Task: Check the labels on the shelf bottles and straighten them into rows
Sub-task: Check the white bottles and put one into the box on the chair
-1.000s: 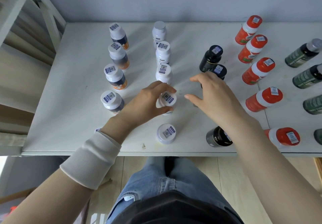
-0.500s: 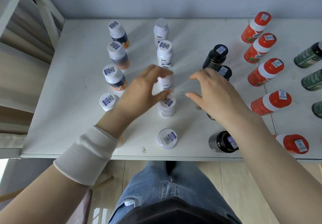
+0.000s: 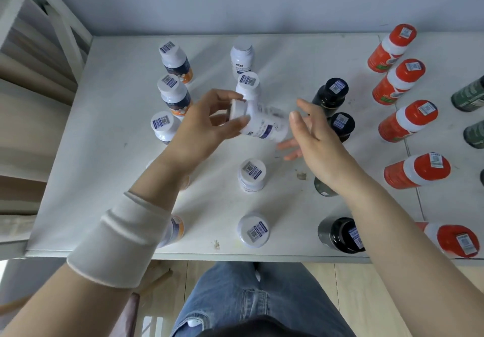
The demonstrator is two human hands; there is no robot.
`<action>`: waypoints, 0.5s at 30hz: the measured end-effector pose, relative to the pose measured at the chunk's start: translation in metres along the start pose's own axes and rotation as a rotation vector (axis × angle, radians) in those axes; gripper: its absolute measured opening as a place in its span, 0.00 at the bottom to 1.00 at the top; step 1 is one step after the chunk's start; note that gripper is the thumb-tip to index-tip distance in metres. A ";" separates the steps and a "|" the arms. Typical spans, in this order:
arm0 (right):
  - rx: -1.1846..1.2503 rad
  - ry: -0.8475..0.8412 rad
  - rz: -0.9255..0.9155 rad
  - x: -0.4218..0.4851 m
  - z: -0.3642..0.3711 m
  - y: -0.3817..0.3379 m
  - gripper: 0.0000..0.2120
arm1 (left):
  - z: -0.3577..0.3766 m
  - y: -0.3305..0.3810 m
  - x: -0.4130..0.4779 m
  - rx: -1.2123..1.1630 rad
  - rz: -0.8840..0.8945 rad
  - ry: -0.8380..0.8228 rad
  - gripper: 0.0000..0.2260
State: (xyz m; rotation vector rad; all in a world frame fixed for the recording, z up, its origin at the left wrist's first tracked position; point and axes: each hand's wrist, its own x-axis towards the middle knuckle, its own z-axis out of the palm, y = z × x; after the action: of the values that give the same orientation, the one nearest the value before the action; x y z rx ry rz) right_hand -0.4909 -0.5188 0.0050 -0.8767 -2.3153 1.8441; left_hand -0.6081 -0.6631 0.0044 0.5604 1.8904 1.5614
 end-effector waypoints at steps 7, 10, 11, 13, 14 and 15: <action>0.460 -0.217 -0.098 -0.006 -0.002 0.000 0.14 | 0.003 0.006 -0.018 -0.275 0.021 -0.071 0.11; 0.322 -0.234 -0.221 -0.010 0.000 0.002 0.19 | 0.003 0.006 -0.018 -0.188 0.034 -0.056 0.07; 0.312 -0.229 -0.245 -0.011 0.002 0.002 0.19 | 0.002 0.007 -0.019 -0.174 0.058 -0.048 0.06; 0.365 -0.193 -0.225 -0.013 0.004 0.000 0.17 | -0.001 0.008 -0.020 -0.184 0.126 -0.051 0.07; 0.429 -0.175 -0.168 -0.013 0.005 -0.001 0.17 | -0.003 0.007 -0.021 -0.193 0.172 -0.066 0.09; 0.484 -0.167 -0.115 -0.013 0.005 -0.001 0.19 | -0.005 0.006 -0.022 -0.193 0.219 -0.086 0.11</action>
State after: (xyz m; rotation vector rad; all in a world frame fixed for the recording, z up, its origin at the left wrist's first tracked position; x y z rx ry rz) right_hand -0.4820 -0.5296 0.0080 -0.5304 -1.8079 2.3464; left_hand -0.5955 -0.6801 0.0148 0.7549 1.6365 1.8052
